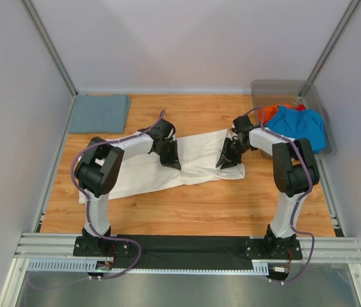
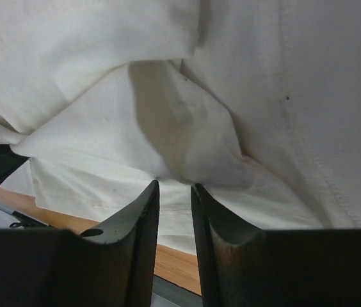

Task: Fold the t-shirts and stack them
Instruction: Fold the tshirt

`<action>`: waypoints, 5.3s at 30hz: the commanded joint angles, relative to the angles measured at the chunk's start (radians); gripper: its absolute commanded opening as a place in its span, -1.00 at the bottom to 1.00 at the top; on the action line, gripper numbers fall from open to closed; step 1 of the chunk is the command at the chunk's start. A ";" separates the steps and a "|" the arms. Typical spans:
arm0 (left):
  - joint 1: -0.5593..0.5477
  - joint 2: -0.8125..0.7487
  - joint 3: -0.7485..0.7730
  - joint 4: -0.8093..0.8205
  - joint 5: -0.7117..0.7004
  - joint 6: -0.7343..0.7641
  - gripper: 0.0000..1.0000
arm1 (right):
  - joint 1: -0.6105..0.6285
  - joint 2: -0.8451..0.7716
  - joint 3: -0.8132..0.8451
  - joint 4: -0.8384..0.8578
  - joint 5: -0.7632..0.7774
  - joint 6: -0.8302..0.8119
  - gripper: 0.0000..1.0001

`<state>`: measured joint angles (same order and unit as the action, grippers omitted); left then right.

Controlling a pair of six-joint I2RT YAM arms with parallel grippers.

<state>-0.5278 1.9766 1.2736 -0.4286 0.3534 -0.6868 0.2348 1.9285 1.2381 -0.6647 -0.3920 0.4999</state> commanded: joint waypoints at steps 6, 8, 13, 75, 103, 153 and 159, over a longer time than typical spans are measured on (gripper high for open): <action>0.002 -0.134 0.095 -0.188 -0.117 0.225 -0.50 | -0.002 -0.002 0.078 -0.048 0.165 -0.026 -0.35; 0.002 -0.247 0.054 -0.203 -0.103 0.225 -0.35 | 0.001 -0.032 0.093 -0.090 0.195 -0.023 -0.22; 0.021 -0.453 -0.048 -0.288 -0.186 0.294 -0.08 | 0.024 -0.112 0.155 -0.174 0.234 0.080 0.35; -0.307 -0.315 -0.217 0.018 0.178 -0.208 0.08 | 0.152 0.286 0.909 -0.355 0.628 -0.187 1.00; 0.074 -0.366 -0.209 -0.156 0.147 0.090 0.12 | 0.205 0.683 1.391 -0.048 0.486 -0.164 0.92; 0.014 -0.475 -0.428 -0.093 0.025 -0.074 0.10 | 0.386 0.222 0.831 -0.394 0.627 -0.170 1.00; -0.053 -0.303 -0.487 -0.001 0.068 -0.184 0.10 | 0.386 -0.130 0.393 -0.268 0.493 -0.031 1.00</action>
<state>-0.5446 1.6279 0.8215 -0.4728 0.4137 -0.8131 0.6151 1.9144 1.7706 -0.9936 0.1879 0.3771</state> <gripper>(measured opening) 0.546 0.999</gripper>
